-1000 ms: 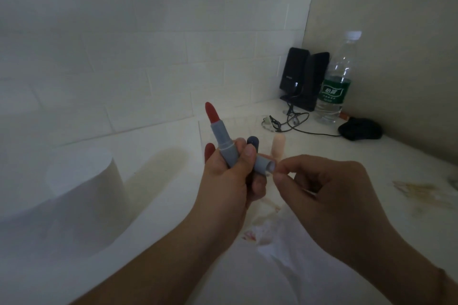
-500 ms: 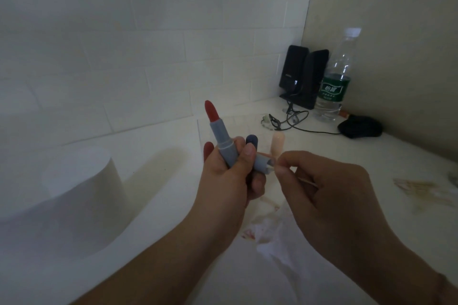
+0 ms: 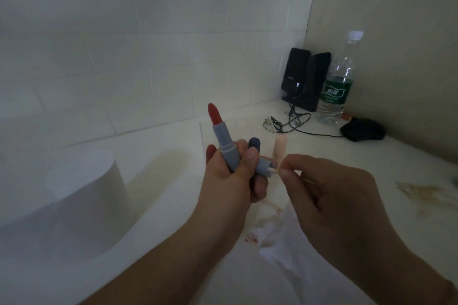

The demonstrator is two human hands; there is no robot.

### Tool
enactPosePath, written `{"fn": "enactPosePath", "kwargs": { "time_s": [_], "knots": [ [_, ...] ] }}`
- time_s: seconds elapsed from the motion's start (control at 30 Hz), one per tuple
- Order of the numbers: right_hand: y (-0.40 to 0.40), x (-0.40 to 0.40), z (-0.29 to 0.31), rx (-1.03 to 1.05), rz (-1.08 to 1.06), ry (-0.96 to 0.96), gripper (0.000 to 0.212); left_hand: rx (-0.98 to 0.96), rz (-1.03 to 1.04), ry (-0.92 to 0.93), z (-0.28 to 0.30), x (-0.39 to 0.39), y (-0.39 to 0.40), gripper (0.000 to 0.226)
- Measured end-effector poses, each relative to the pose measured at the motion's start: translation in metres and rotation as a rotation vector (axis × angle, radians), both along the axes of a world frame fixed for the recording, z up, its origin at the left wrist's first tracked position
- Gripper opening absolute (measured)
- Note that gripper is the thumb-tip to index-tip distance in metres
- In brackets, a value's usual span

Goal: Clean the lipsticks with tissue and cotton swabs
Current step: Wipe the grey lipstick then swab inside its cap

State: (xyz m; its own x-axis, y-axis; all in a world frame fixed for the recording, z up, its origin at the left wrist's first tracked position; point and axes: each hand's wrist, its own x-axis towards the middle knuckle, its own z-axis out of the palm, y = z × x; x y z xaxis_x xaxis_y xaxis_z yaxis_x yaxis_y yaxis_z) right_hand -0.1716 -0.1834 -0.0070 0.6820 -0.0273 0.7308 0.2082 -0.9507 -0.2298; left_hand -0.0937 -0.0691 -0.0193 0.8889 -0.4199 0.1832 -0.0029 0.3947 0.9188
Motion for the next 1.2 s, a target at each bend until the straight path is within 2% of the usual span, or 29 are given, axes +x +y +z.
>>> {"fn": "enactPosePath", "kwargs": {
  "time_s": [0.1,0.2,0.3,0.47,0.63,0.83,0.93,1.0,1.1,1.2],
  "knots": [
    [-0.007,0.003,0.002,0.003,-0.062,0.014,0.014,0.021,0.013,-0.009,-0.001,0.000,0.000,0.026],
    [-0.015,0.004,0.003,0.045,-0.119,0.025,0.007,-0.002,0.025,0.015,-0.002,-0.001,-0.003,0.017],
    [-0.010,0.001,0.005,0.071,-0.105,-0.022,0.014,-0.098,0.039,0.117,0.000,0.002,-0.004,0.015],
    [-0.003,0.003,0.001,0.105,-0.058,-0.025,0.017,-0.196,-0.083,0.313,0.005,0.001,-0.002,0.011],
    [-0.004,0.002,0.001,0.071,-0.051,-0.021,0.016,-0.254,-0.105,0.343,0.008,0.004,0.000,0.013],
    [-0.003,0.002,0.001,0.027,-0.043,0.086,0.016,-0.180,-0.081,0.249,0.005,0.003,0.000,0.014],
    [-0.004,0.000,0.005,0.077,0.031,0.031,0.011,-0.126,-0.038,0.170,0.003,0.003,0.000,0.016],
    [-0.008,0.000,0.005,0.103,0.008,0.004,0.010,-0.072,-0.003,0.094,0.003,0.004,0.000,0.016],
    [-0.006,0.002,0.003,0.026,-0.053,0.073,0.017,-0.029,0.000,0.009,0.003,0.003,0.002,0.018],
    [-0.005,0.002,0.001,0.129,0.057,0.082,0.017,-0.011,-0.003,-0.038,0.003,0.002,0.003,0.018]
  ]
}}
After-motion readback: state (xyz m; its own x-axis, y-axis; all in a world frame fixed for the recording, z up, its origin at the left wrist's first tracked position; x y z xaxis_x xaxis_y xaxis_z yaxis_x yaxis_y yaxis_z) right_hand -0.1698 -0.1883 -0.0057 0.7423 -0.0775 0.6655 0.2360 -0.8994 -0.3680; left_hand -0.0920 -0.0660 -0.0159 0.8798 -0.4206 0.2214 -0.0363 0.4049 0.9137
